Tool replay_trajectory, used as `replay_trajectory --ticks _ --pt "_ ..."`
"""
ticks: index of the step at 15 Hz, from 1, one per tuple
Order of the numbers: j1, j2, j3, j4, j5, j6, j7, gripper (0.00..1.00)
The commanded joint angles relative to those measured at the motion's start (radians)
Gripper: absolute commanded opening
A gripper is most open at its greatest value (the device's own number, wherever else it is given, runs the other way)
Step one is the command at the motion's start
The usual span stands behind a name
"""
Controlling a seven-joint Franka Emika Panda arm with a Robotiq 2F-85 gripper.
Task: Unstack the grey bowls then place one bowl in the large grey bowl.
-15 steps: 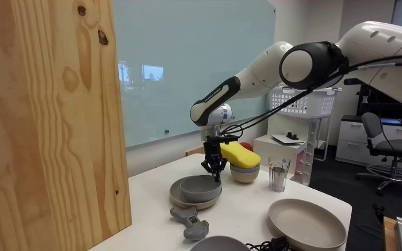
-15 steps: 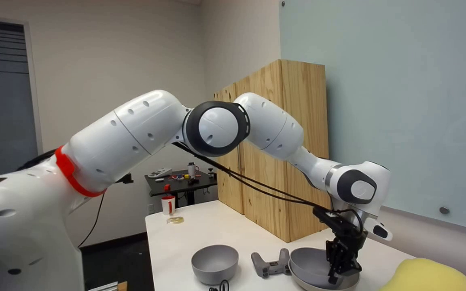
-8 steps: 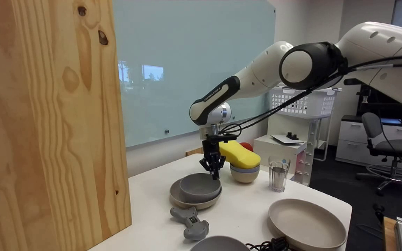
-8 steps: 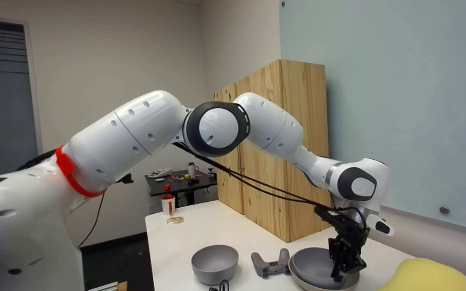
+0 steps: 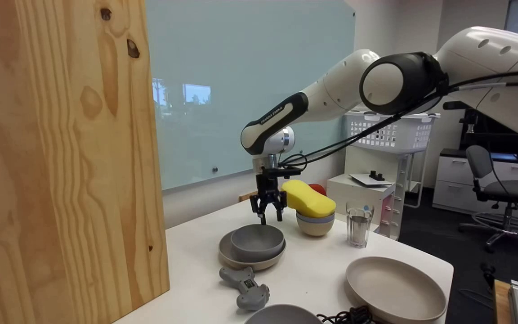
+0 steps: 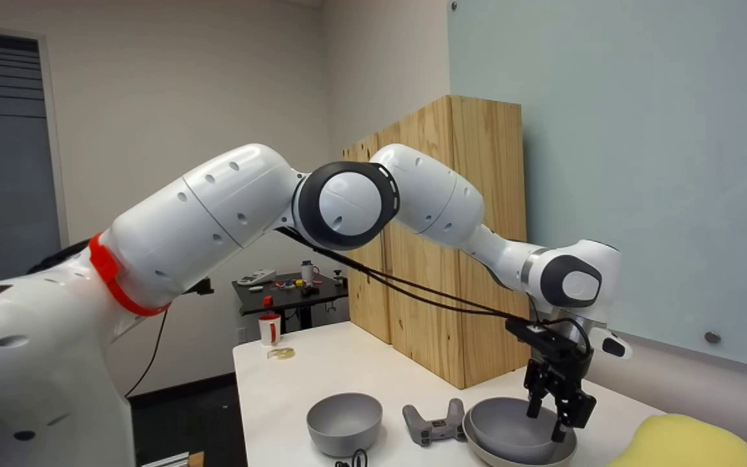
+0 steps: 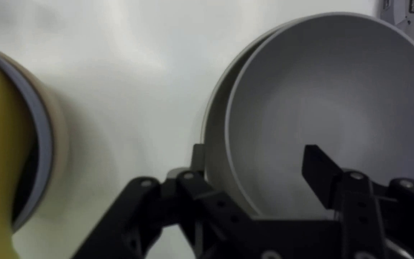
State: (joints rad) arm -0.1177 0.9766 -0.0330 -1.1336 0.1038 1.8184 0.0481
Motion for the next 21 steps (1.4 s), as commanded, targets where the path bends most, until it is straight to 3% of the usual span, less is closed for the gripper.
replay_trajectory --ticks 1,5,9,21 --pt "0.024 -0.049 0.009 0.044 -0.007 -0.042 0.007 0.99" --pt "0.072 -0.164 0.008 0.034 -0.019 -0.118 0.031 1.00" --pt "0.111 -0.301 0.011 -0.057 -0.004 -0.182 0.094 1.00" --pt "0.190 -0.694 0.027 -0.554 0.008 -0.142 0.255 1.00"
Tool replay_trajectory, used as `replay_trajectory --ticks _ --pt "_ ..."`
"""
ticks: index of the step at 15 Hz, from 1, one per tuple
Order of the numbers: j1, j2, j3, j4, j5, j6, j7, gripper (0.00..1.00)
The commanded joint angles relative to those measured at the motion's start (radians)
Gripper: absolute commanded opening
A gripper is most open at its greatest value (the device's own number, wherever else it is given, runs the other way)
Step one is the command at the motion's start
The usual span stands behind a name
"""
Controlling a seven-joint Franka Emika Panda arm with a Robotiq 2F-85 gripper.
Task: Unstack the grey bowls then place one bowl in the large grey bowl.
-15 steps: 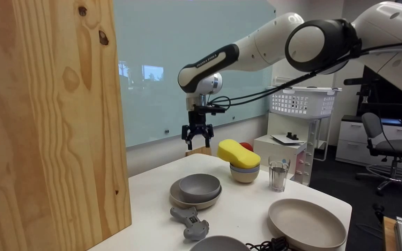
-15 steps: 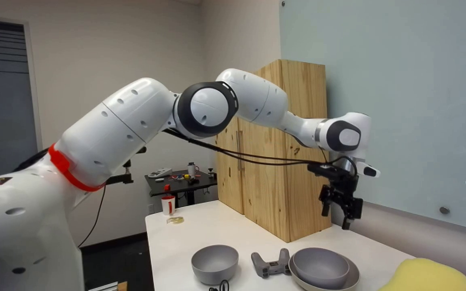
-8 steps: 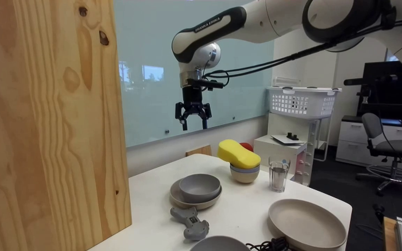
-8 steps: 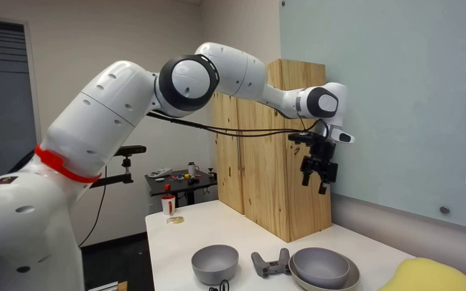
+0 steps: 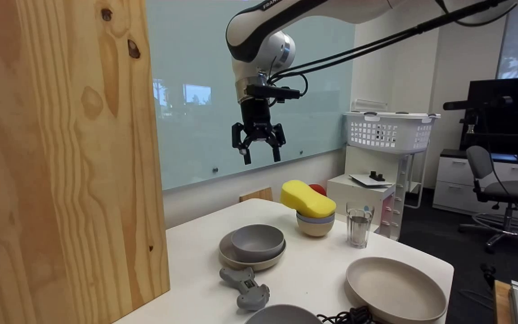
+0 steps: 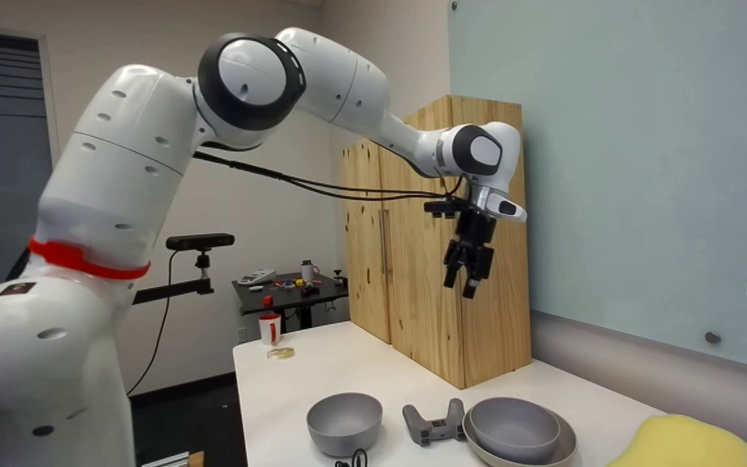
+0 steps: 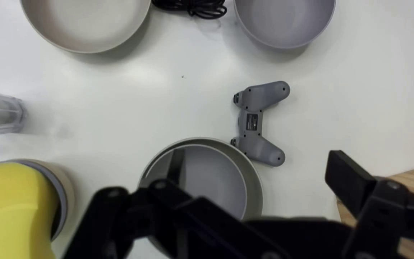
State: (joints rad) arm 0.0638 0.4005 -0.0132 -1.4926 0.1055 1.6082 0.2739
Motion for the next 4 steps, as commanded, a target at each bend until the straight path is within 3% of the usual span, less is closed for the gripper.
replay_trajectory --ticks 1,2,3,4 --pt "0.007 -0.144 0.012 -0.238 0.010 0.082 0.017 1.00" --pt "0.007 -0.169 0.016 -0.282 0.011 0.090 0.017 1.00" --pt "0.000 -0.084 0.016 -0.128 0.000 0.028 0.008 1.00" --pt "0.001 -0.108 0.018 -0.168 0.000 0.039 0.008 1.00"
